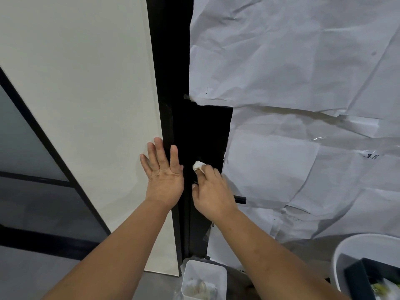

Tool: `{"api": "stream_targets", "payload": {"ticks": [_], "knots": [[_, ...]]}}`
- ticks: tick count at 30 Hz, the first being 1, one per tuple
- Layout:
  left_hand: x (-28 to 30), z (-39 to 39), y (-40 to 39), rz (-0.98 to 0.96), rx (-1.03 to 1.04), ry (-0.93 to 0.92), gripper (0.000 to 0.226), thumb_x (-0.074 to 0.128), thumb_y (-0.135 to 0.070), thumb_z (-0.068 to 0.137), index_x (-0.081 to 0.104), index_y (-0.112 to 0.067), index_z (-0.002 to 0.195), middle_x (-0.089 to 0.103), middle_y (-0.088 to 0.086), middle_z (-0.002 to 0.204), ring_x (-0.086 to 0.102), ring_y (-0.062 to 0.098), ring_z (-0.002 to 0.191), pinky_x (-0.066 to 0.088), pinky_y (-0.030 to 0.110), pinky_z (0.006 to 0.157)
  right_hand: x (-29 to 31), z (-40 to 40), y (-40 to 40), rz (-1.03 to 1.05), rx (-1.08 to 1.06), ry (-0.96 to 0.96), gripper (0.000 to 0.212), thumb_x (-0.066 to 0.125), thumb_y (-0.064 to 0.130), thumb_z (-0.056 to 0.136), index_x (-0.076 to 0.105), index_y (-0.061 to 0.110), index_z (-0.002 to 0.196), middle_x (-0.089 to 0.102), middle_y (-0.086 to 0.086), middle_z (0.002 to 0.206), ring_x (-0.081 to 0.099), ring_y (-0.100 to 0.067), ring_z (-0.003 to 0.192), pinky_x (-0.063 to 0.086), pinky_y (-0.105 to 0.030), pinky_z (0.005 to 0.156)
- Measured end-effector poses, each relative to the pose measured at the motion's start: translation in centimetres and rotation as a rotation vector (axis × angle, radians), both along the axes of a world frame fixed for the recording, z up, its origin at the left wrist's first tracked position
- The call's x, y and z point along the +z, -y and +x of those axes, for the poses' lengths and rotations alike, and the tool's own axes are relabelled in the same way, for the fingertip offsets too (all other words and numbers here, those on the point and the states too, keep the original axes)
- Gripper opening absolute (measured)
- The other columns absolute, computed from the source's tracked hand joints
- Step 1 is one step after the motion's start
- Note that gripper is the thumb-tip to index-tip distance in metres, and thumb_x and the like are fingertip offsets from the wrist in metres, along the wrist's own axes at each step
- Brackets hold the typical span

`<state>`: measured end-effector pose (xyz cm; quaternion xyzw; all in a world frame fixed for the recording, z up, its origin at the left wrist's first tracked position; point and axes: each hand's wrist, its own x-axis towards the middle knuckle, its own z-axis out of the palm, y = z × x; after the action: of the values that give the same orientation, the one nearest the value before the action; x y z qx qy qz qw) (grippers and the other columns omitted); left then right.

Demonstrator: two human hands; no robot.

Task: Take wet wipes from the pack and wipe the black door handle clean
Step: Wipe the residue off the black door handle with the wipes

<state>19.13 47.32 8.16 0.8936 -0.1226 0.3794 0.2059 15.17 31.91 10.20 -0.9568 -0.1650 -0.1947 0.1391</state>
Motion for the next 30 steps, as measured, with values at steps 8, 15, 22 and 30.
{"api": "stream_targets", "payload": {"ticks": [8, 15, 22, 30], "knots": [[-0.2, 0.0, 0.1, 0.008, 0.016, 0.017, 0.088, 0.044, -0.016, 0.098, -0.027, -0.018, 0.149, -0.036, 0.020, 0.153, -0.024, 0.047, 0.142, -0.002, 0.073, 0.110, -2.0, -0.5, 1.3, 0.090, -0.153, -0.021, 0.038, 0.044, 0.033, 0.092, 0.063, 0.004, 0.107, 0.051, -0.007, 0.104, 0.049, -0.020, 0.093, 0.049, -0.034, 0.085], [-0.2, -0.1, 0.2, 0.050, 0.054, 0.025, 0.092, 0.047, -0.015, 0.098, -0.029, -0.020, 0.148, -0.038, 0.018, 0.153, -0.025, 0.045, 0.142, -0.004, 0.072, 0.111, -0.9, -0.5, 0.5, 0.028, -0.011, 0.001, 0.051, 0.043, 0.035, 0.093, 0.045, 0.008, 0.136, 0.044, -0.005, 0.132, 0.045, -0.019, 0.118, 0.041, -0.033, 0.103], [0.2, -0.3, 0.4, 0.131, 0.141, 0.042, 0.102, 0.058, -0.015, 0.094, -0.026, -0.020, 0.151, -0.033, 0.018, 0.155, -0.019, 0.045, 0.145, 0.000, 0.071, 0.113, -0.5, -0.4, 2.2, 0.202, -0.140, -0.178, 0.037, 0.045, 0.031, 0.094, 0.060, 0.006, 0.118, 0.052, -0.007, 0.111, 0.052, -0.020, 0.097, 0.047, -0.030, 0.084], [1.0, -2.0, 1.2, -0.039, 0.242, 0.111, 0.040, 0.076, -0.016, 0.081, 0.056, -0.021, 0.115, 0.041, 0.008, 0.104, 0.043, 0.030, 0.089, 0.043, 0.046, 0.077, 1.3, -1.8, 3.9, 0.755, -0.209, -0.265, 0.022, 0.051, 0.007, 0.089, 0.055, 0.023, 0.103, 0.056, 0.005, 0.094, 0.055, -0.010, 0.077, 0.041, -0.010, 0.061]]}}
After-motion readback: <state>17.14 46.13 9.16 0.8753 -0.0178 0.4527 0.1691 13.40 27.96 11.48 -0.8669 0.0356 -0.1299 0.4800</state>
